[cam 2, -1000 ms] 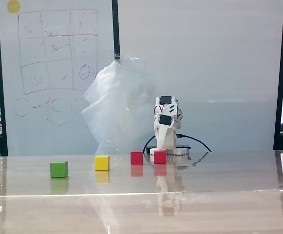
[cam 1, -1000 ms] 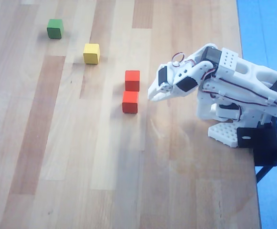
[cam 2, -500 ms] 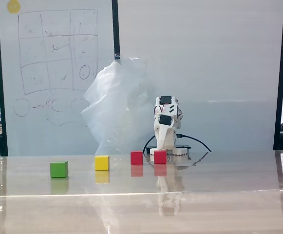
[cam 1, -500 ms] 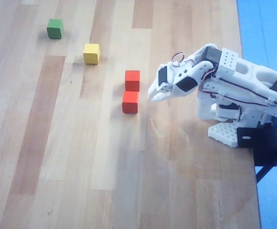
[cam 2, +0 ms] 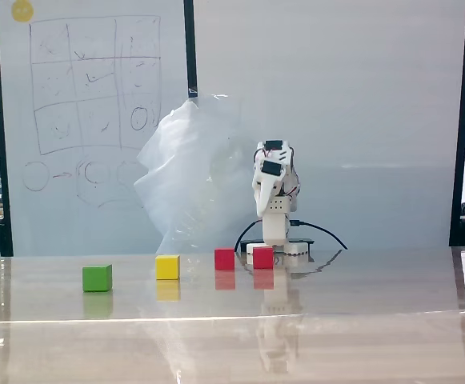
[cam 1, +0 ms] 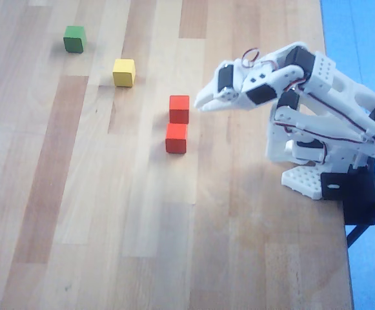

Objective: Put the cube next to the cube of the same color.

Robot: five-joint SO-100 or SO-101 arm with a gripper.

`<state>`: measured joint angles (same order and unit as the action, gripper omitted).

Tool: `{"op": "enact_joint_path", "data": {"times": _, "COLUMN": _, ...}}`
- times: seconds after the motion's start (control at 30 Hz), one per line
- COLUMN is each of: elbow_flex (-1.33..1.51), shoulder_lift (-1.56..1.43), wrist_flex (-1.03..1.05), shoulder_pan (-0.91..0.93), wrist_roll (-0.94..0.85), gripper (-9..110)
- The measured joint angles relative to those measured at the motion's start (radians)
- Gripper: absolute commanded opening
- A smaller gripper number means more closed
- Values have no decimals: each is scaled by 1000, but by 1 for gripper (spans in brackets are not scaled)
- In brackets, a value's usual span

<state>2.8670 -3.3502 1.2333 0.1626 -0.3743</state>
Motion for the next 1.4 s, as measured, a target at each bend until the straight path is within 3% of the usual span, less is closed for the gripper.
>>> {"op": "enact_joint_path", "data": {"times": 0.37, "elbow_flex": -531, "shoulder_lift": 598, "wrist_flex": 167, "shoulder_pan": 0, "wrist_roll": -77, "gripper": 3}}
{"op": "enact_joint_path", "data": {"times": 0.6, "elbow_flex": -1015, "shoulder_lift": 1065, "wrist_flex": 453, "shoulder_pan": 0, "wrist_roll": 5, "gripper": 19}}
{"op": "enact_joint_path", "data": {"times": 0.7, "elbow_flex": -1137, "shoulder_lift": 1154, "wrist_flex": 482, "shoulder_pan": 0, "wrist_roll": 26, "gripper": 27}}
{"op": "enact_joint_path", "data": {"times": 0.93, "elbow_flex": -1085, "shoulder_lift": 1252, "wrist_flex": 480, "shoulder_pan": 0, "wrist_roll": 51, "gripper": 38}}
{"op": "enact_joint_path", "data": {"times": 1.4, "elbow_flex": -808, "shoulder_lift": 1324, "wrist_flex": 207, "shoulder_pan": -57, "wrist_roll": 161, "gripper": 29}}
